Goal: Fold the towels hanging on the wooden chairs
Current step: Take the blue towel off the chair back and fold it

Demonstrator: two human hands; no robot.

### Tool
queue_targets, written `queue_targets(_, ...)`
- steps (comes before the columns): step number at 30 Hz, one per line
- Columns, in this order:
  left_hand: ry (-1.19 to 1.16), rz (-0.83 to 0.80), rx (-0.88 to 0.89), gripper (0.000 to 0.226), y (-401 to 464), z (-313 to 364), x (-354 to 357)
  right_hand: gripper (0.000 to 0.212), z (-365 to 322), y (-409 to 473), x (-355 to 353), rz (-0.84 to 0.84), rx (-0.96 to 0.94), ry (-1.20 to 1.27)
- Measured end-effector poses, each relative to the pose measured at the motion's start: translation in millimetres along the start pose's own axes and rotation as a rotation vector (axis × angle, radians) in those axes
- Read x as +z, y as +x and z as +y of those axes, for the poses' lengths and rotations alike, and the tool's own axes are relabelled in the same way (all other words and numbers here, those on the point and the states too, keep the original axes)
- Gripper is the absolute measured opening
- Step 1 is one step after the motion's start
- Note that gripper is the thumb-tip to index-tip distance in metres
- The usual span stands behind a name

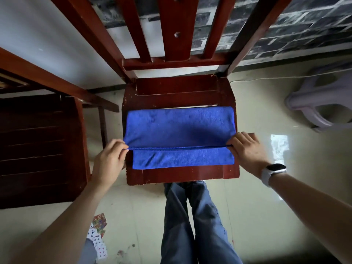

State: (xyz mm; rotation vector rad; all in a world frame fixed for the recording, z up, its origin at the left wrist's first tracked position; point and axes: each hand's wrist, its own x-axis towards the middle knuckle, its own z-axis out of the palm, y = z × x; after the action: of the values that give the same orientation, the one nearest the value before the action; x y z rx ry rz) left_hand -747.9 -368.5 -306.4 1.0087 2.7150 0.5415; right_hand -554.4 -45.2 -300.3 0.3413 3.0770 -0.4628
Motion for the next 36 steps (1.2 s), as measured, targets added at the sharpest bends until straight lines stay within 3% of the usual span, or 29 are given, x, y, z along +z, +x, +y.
queue_targets(7, 0.063, -0.059, 0.022, 0.005, -40, -9, 23, 0.020, -3, -31, 21, -0.109, -0.023, -0.025)
queue_targets(11, 0.097, -0.117, 0.088, 0.014, -55, -18, 35, 0.019, -2, -43, 30, -0.140, -0.038, -0.067)
queue_targets(15, 0.125, -0.112, 0.008, 0.013, -54, -17, 49, 0.025, -3, -45, 44, -0.201, -0.027, -0.098)
queue_targets(22, 0.130, -0.063, -0.085, 0.009, -42, -10, 51, 0.015, -3, -37, 53, -0.224, 0.173, 0.028)
queue_targets(24, 0.109, 0.016, -0.097, 0.004, -26, -6, 37, 0.008, 0, -24, 42, -0.184, 0.241, 0.099)
queue_targets(30, -0.007, 0.435, -0.173, 0.007, 57, 25, -8, 0.013, 11, 49, -3, 0.330, 0.355, 0.108)
queue_targets(36, 0.079, 0.208, -0.095, 0.007, 26, 11, 0, 0.011, 4, 17, 6, 0.148, 0.139, 0.044)
